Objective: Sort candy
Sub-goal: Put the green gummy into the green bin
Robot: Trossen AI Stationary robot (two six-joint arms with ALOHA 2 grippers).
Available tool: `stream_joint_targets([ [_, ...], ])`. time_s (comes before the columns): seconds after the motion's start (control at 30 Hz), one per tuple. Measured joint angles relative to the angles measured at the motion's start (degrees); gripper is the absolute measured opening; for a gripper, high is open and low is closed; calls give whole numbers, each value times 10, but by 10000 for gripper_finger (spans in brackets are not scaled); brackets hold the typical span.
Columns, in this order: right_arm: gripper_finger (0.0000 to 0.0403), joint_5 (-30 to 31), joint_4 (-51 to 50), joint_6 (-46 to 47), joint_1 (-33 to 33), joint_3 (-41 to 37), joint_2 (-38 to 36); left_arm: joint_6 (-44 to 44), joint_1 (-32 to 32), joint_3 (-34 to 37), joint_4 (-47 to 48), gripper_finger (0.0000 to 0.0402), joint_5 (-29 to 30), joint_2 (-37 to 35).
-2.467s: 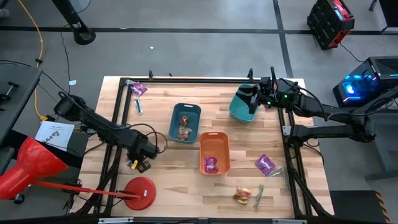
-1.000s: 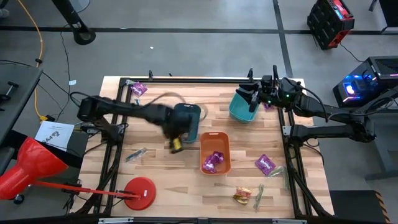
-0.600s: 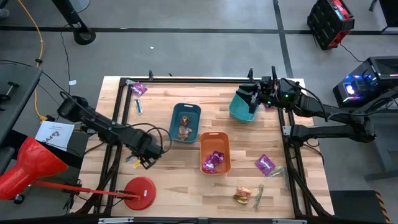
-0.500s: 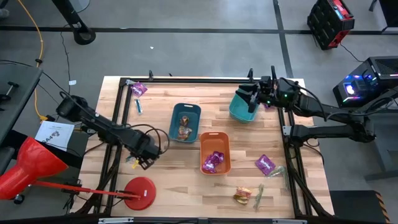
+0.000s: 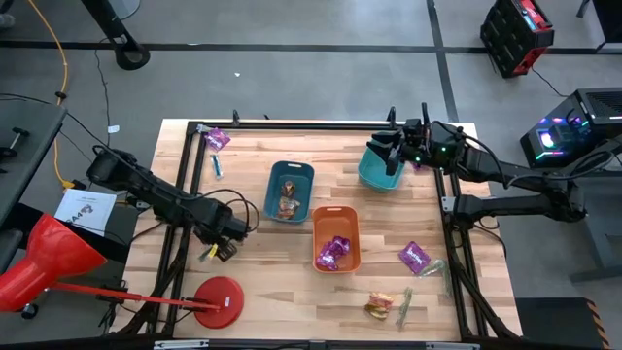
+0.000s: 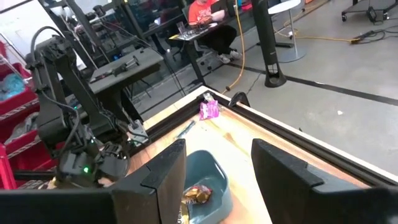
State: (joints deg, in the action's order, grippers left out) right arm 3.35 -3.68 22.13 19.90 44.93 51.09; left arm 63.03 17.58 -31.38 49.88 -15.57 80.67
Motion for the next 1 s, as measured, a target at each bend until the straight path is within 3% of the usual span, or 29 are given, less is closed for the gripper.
stream_joint_targets([
  [0.1,177,0,-1,0,0,0,0,-1,-1,0,-11,143,-9,1],
  [0.27,177,0,-4,-1,0,0,0,-10,-7,-24,-30,20,3,-5],
  [0.53,177,0,-4,-7,0,0,0,-8,-41,-144,-26,6,116,-93],
  [0.63,177,-2,-4,-7,0,0,-2,-66,-71,-200,-39,5,199,-130],
  [0.77,177,-4,-4,-8,0,0,-3,-185,-142,-254,-128,3,289,-145],
  [1.0,177,-4,38,-15,0,0,-23,-371,-288,-288,-326,1,195,-9],
])
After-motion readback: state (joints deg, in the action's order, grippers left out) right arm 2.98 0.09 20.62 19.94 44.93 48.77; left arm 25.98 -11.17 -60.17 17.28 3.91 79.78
